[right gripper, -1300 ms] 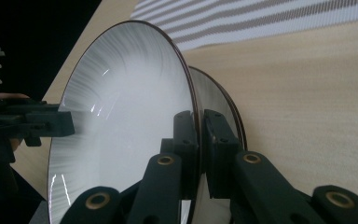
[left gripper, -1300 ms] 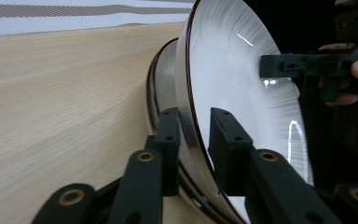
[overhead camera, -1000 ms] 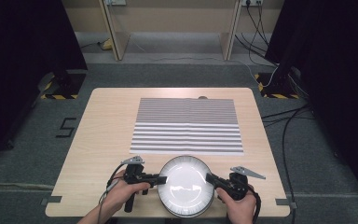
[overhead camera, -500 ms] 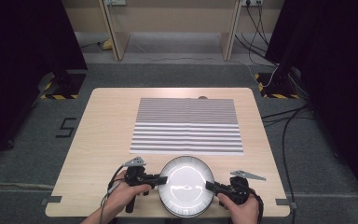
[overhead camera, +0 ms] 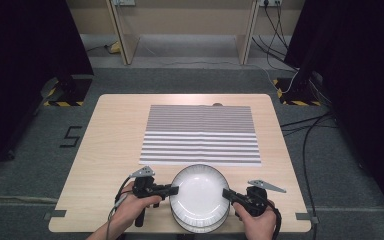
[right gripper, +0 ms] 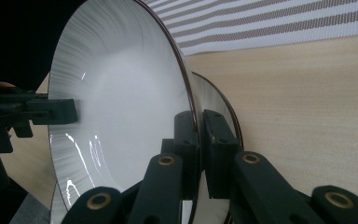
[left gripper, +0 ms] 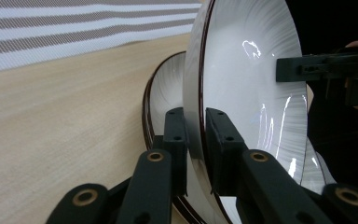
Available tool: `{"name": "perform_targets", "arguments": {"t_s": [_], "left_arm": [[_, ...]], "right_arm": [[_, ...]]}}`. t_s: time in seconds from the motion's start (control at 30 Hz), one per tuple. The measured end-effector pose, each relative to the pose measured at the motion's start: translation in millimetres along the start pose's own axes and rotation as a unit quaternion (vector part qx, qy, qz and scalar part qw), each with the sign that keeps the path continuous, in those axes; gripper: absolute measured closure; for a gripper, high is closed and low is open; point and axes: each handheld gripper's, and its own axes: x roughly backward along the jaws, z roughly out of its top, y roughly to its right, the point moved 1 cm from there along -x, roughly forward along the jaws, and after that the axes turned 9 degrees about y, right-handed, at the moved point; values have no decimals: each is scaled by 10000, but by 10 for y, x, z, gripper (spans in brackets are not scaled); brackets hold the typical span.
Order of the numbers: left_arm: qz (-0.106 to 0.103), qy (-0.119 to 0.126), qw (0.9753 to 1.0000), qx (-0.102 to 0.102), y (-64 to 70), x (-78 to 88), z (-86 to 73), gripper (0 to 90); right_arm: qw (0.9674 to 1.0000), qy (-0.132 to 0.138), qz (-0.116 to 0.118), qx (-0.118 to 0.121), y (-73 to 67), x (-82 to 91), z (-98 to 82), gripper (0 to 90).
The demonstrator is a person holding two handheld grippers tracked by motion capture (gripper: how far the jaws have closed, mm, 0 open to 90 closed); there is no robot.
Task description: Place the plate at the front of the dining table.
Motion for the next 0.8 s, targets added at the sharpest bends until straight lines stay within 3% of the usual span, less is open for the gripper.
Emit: {"name": "perform_targets", "arguments": {"t_s": [0.33, 0.5, 0.8], "left_arm": [[39, 268, 9996, -47, 23, 20, 140, 804], [70, 314, 9994, -150, 36, 9, 192, 808], [97, 363, 9992, -108, 44, -17, 230, 815]], "right_arm": [[9995, 269, -6, 182, -53, -8, 132, 851], [9990, 368, -26, 239, -73, 11, 197, 850], [9989, 417, -54, 208, -71, 22, 232, 848]]}}
